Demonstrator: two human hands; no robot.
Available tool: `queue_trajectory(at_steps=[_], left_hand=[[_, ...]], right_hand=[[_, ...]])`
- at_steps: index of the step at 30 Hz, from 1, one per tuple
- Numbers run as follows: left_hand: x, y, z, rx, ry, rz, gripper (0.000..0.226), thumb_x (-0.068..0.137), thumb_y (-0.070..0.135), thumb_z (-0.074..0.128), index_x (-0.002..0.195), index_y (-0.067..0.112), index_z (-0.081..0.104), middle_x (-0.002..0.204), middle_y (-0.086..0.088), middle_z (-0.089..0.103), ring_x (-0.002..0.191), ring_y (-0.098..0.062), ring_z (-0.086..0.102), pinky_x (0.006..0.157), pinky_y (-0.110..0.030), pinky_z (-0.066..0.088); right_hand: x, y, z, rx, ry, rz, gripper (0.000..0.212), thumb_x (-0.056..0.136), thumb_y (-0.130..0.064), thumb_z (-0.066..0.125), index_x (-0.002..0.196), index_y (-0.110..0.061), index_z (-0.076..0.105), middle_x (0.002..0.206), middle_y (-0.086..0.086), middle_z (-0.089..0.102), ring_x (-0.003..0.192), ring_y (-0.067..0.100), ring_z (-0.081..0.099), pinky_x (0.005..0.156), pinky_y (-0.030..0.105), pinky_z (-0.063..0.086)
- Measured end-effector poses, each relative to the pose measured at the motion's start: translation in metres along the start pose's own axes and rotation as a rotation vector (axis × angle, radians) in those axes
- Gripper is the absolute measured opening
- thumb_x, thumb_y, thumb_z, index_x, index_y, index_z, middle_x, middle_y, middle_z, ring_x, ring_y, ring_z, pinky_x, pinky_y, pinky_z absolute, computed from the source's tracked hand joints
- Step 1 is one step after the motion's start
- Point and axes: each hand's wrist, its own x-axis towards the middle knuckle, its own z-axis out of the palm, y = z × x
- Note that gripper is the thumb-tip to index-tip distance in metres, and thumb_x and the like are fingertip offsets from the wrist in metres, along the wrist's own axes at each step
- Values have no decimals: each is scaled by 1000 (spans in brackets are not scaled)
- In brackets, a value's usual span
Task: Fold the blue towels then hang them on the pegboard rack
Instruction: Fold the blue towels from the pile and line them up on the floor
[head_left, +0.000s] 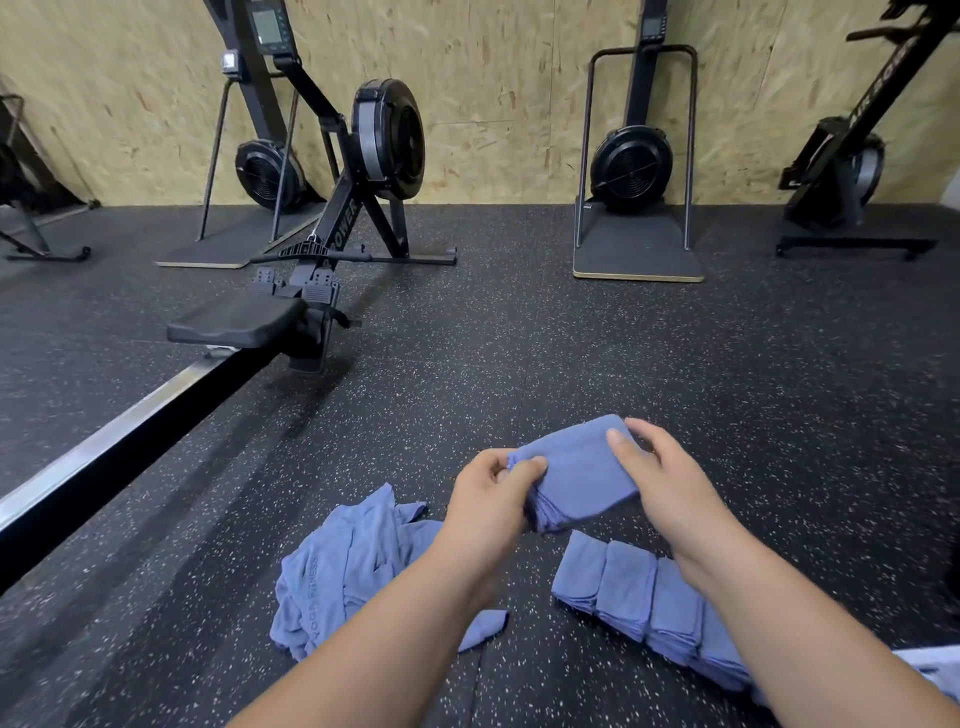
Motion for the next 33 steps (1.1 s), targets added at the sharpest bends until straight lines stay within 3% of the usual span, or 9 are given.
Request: queue_trajectory(at_steps=[4,6,9,13,16,20,25,29,33], left_hand=[[2,6,-6,19,-109,-64,20,85,31,78,96,18,67,93,-10,66,85,-25,62,73,-37,51],[2,10,-12,142,-188,-33,30,83,48,83,92,23,70,94,-4,70,85,-24,61,73,-37,49],[-2,15,-18,487,-308,108,56,81,77,72,111,30,75,106,12,79,100,-13,74,87,-38,59],[-15,15,-13,708,-339,244,51,99,70,53,84,24,67,72,18,63,66,-6,55,65,-31,45],[-22,12,-5,741,-219,327,49,106,59,49,76,21,56,66,13,56,61,-8,47,62,-33,40],[-31,3,2,666,-39,353,47,109,52,48,74,20,52,68,8,57,64,-12,48,62,-36,37],[-44,-11,7,611,-48,225,43,107,55,48,96,19,68,90,5,73,81,-14,62,72,-35,47],[-59,-15,9,322,-239,138,30,105,43,61,133,30,62,122,8,73,108,-13,72,92,-38,61],[-68,-18,14,235,-120,168,39,102,41,68,139,35,59,118,-1,73,103,-19,74,89,-48,64]], right_hand=[[-6,-12,-12,131,-106,-14,28,96,-31,77,122,-24,73,109,-4,81,96,12,77,75,29,58],[-9,-13,-16,109,-94,-64,31,91,-22,82,121,-22,74,108,-4,81,103,16,77,82,29,57],[-19,-21,-20,36,-178,-100,36,84,-20,88,118,-22,77,109,-4,81,104,15,76,88,31,57],[-33,-27,-21,24,-226,-85,36,81,-28,90,116,-26,79,109,-3,81,101,15,77,88,34,58],[-42,-24,-21,154,-200,-13,40,87,-30,85,125,-28,74,114,0,80,101,16,76,82,36,60],[-61,-20,-15,320,-251,61,44,97,-19,75,138,-24,61,122,5,78,118,30,73,100,59,58],[-83,-10,-4,325,-136,63,50,101,-7,69,143,-28,54,122,3,78,109,22,77,77,41,65],[-92,-6,-14,269,-22,57,66,99,-16,74,157,-25,41,119,4,79,107,23,77,89,46,63],[-112,-11,-30,261,-85,75,72,98,-19,76,156,-39,38,124,3,77,109,23,77,92,48,63]])
